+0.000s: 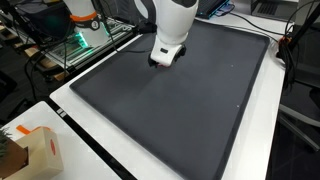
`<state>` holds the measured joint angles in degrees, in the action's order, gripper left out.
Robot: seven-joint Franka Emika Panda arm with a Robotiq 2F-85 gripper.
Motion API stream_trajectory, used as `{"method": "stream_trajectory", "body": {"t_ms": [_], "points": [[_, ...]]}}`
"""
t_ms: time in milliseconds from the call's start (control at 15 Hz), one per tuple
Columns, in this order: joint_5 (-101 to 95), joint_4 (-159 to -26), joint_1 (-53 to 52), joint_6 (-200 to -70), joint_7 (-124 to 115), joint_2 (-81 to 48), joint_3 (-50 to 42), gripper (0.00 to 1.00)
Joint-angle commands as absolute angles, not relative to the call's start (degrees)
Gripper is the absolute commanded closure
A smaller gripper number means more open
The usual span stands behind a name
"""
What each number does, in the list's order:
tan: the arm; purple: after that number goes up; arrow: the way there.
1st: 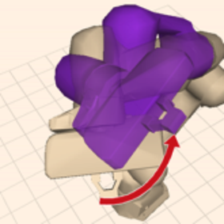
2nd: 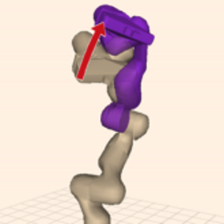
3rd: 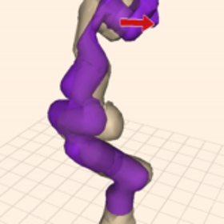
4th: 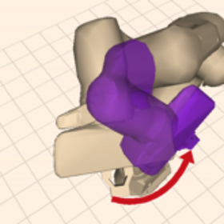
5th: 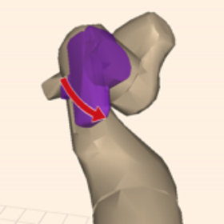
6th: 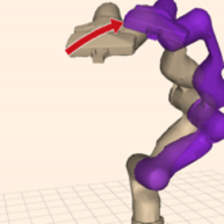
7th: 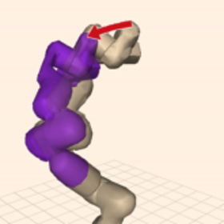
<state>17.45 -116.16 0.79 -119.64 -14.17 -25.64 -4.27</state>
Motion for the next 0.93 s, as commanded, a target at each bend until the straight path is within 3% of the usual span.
{"method": "stream_trajectory", "body": {"t_ms": [0,867], "points": [[9.89,-112.12,-1.33,-116.95,-12.77,-27.50,-3.00,0.00],[-8.31,-110.01,-9.22,-116.32,0.22,-28.58,3.58,0.00]]}}
